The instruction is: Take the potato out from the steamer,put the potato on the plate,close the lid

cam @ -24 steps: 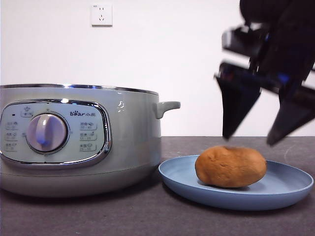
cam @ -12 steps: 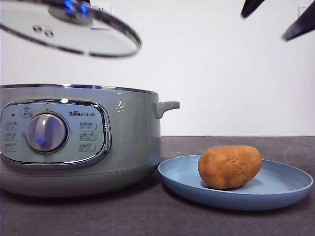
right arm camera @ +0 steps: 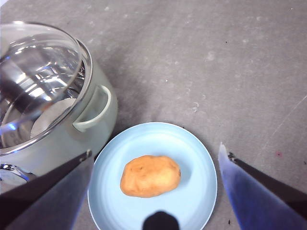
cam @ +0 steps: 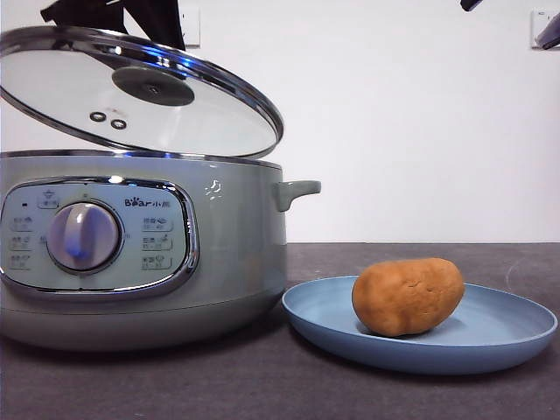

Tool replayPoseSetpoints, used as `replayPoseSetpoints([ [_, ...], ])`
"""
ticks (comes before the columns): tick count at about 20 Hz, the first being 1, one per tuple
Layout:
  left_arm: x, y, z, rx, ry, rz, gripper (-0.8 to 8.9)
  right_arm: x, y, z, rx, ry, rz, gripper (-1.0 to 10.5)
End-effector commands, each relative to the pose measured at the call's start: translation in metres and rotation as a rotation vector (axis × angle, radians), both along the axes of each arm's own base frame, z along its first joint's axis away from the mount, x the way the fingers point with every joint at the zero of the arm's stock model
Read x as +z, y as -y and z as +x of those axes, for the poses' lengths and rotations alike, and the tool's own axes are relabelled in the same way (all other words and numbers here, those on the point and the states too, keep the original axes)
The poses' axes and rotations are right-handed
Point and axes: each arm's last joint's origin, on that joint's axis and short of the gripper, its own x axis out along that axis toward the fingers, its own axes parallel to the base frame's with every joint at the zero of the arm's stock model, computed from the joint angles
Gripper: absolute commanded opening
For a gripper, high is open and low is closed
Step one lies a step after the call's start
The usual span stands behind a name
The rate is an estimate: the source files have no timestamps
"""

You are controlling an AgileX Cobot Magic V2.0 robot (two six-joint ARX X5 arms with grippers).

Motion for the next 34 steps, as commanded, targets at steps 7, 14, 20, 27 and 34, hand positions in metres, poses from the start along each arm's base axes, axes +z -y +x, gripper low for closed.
replayPoseSetpoints([
  [7, -0.041, -0.001, 0.002, 0.034, -0.02, 0.065, -0.08, 0.001, 0.0, 0.0, -0.005, 0.006, 0.009, 4.0],
  [14, -0.043, -0.002, 0.0, 0.03, -0.048, 0.079, 0.0, 0.001, 0.0, 0.0, -0.002, 0.006, 0.01, 3.7],
  [20, -0.039, 0.0, 0.005, 0.062, 0.008, 0.04, 3.63, 0.001, 0.0, 0.0, -0.002, 0.006, 0.01, 3.7],
  [27, -0.038, -0.001, 0.006, 0.097, 0.024, 0.053, 4.72, 0.001, 0.0, 0.0, -0.002, 0.006, 0.01, 3.7],
  [34, 0.004, -0.009, -0.01, 0.102, 0.172, -0.031, 4.72, 0.001, 0.0, 0.0, -0.002, 0.005, 0.011, 3.7],
])
